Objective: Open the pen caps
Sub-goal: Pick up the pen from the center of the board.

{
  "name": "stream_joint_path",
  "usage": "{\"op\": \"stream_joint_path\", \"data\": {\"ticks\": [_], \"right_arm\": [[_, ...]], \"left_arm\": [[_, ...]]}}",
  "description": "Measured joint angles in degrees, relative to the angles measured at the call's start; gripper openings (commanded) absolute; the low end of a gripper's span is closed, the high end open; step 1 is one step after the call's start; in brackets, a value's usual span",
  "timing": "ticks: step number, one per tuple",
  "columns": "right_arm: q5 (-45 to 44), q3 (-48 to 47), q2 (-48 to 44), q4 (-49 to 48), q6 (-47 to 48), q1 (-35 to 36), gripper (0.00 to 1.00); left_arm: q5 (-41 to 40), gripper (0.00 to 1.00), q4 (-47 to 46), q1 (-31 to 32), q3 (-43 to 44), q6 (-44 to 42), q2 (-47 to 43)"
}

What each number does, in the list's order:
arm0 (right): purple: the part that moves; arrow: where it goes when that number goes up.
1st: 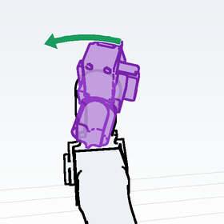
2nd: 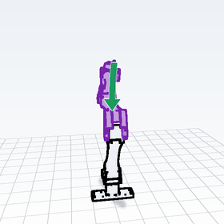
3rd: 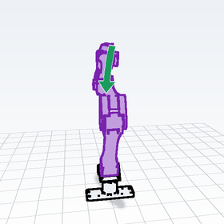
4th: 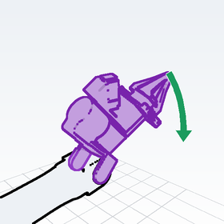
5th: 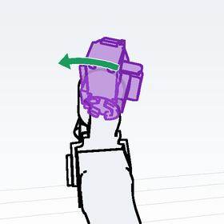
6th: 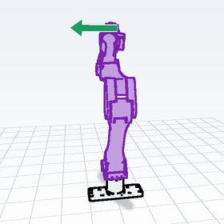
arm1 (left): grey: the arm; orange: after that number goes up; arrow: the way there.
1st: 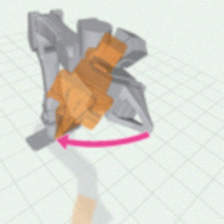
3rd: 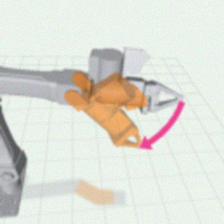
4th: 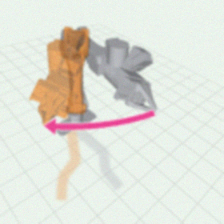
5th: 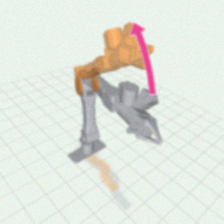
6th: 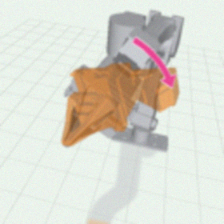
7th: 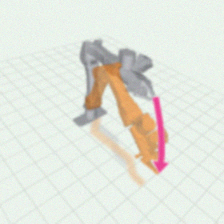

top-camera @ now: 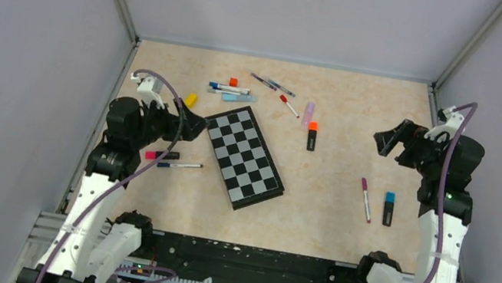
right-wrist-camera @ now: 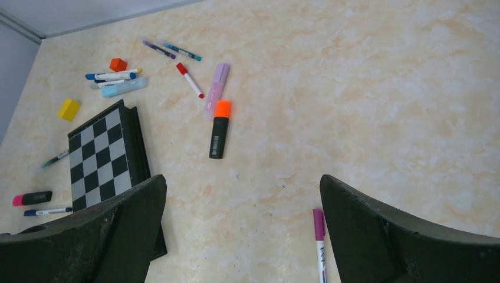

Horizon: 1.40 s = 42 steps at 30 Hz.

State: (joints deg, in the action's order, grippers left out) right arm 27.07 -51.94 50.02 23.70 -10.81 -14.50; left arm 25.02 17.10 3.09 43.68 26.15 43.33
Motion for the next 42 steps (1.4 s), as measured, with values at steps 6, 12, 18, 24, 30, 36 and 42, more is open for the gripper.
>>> {"op": "stream_joint_path", "data": {"ticks": [6,12,18,24,30,36,42], "right_arm": [[1.6,-0.8,0.9,0.8,-0.4,0.0,0.99],[11.7,-0.1,1.9,-0.5,3.5,-0.2,0.99],[23.8,4.7,2.0,-1.2,12.3,-0.2,0.99],[29.0,7.5,3.5,-1.2,20.4,-0.2,0.99],[31.8,12.5,4.1,-1.0,24.5,-0.1,0.99],[30.6,12.8,6.1,-1.4,26.4,-0.1,0.99],[28.3,12.8,6.8,-1.4,26.9,-0.1,0.99]], "left_arm": [[3.2,0.99,-2.6,0.0,0.0,1.9,1.1],[5.7,0.99,-4.0,0.0,-0.9,4.0,2.9],[9.5,0.99,-5.7,0.0,-2.6,5.6,4.7],[5.2,0.99,-3.3,3.7,-1.9,5.1,10.6],[-16.4,0.99,4.2,19.4,1.5,5.3,16.3],[-34.7,0.9,13.3,19.3,1.4,23.8,19.5],[-43.1,0.71,24.4,18.9,1.3,40.4,22.1]]}}
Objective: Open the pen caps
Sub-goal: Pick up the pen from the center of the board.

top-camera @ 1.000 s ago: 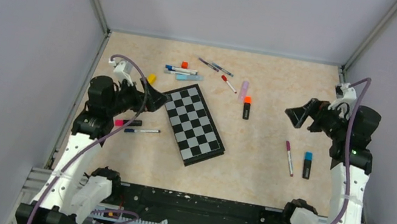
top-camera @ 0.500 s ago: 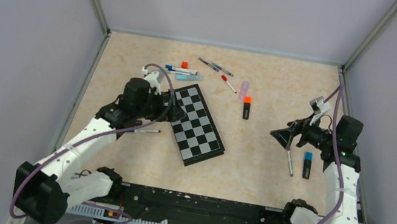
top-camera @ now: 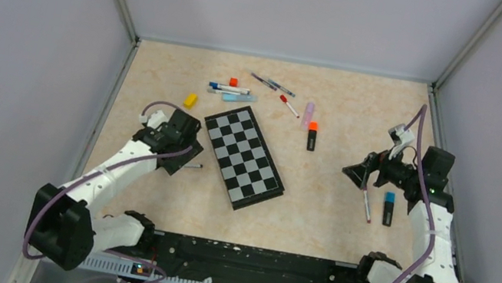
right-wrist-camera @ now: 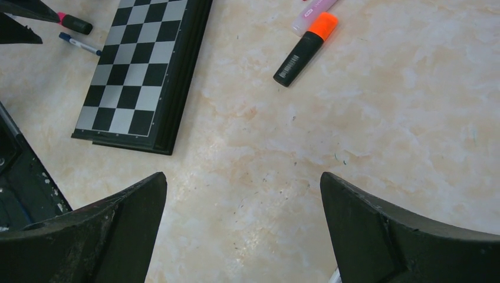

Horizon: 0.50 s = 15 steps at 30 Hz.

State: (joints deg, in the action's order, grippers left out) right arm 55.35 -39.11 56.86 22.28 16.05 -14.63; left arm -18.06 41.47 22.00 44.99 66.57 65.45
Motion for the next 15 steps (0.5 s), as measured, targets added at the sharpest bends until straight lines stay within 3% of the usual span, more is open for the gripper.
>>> {"op": "stream_joint_path", "data": {"ticks": [8,15], "right_arm": [[-2.1,0.0,0.0,0.0,0.5,0.0,0.99],[-3.0,0.0,0.0,0.0,0.5,0.3,0.99]], "left_arm": [[0.9,0.53,0.2,-8.0,-0.5,4.9,5.9],[3.1,0.53,0.4,-9.7,-0.5,5.6,13.0]]}}
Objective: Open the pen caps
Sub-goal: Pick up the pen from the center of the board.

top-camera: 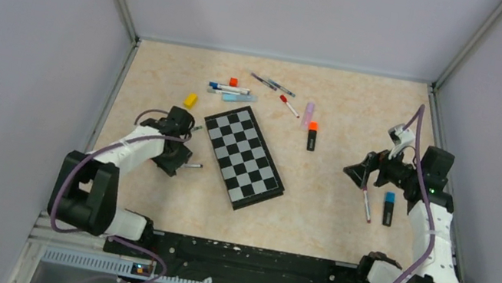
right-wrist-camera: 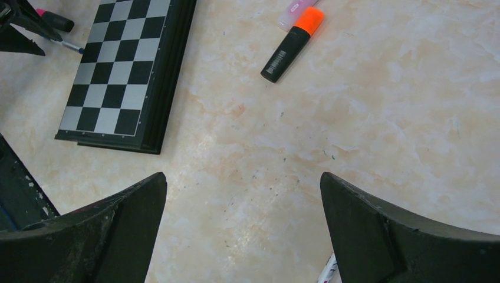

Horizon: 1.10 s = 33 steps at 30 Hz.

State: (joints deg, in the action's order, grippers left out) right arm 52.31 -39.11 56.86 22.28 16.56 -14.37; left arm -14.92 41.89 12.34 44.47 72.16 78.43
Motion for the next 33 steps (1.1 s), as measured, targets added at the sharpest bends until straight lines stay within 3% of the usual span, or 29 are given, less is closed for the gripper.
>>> {"op": "stream_joint_path", "data": {"ticks": [12,21,33], "right_arm": [[-0.9,0.0,0.0,0.0,0.8,0.3,0.99],[-1.5,0.0,0.0,0.1,1.4,0.4,0.99],[-1.7,0.0,-0.2,0.1,1.5,0.7,0.99]], "left_arm": [[0.1,0.52,0.2,-0.1,3.9,-0.3,8.5],[0.5,0.34,0.7,-0.2,5.3,-0.9,10.2],[0.4,0.2,0.6,-0.3,2.2,-0.3,5.5]]}}
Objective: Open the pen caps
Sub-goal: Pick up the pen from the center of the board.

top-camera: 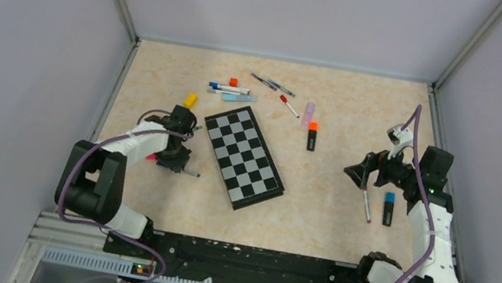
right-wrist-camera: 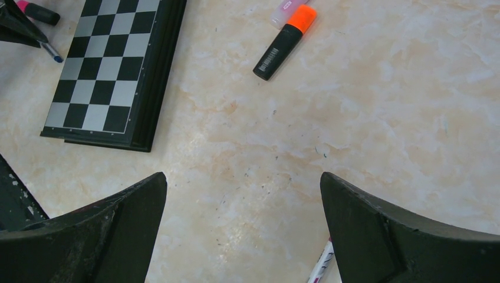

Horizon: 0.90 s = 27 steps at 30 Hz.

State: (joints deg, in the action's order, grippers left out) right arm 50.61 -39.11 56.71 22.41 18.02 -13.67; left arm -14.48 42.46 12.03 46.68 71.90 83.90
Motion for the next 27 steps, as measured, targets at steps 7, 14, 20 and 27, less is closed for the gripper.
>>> {"op": "stream_joint_path", "data": {"ticks": [7,14,20,27], "right_arm": [[0.0,0.0,-0.1,0.0,0.0,0.0,0.99],[0.0,0.0,-0.1,0.1,0.0,0.0,0.99],[0.0,0.0,-0.1,0.2,0.1,0.0,0.99],[-0.2,0.0,-0.1,0.3,0.4,0.0,0.99]], "left_arm": [[0.6,0.24,-0.3,-0.1,-2.6,0.0,-1.2],[1.6,0.07,-0.5,-0.7,-2.8,-0.1,-1.3],[2.3,0.0,-2.0,-0.7,-4.7,-0.3,-3.6],[4.5,0.0,-1.3,-0.7,-6.7,-1.5,-7.9]]}}
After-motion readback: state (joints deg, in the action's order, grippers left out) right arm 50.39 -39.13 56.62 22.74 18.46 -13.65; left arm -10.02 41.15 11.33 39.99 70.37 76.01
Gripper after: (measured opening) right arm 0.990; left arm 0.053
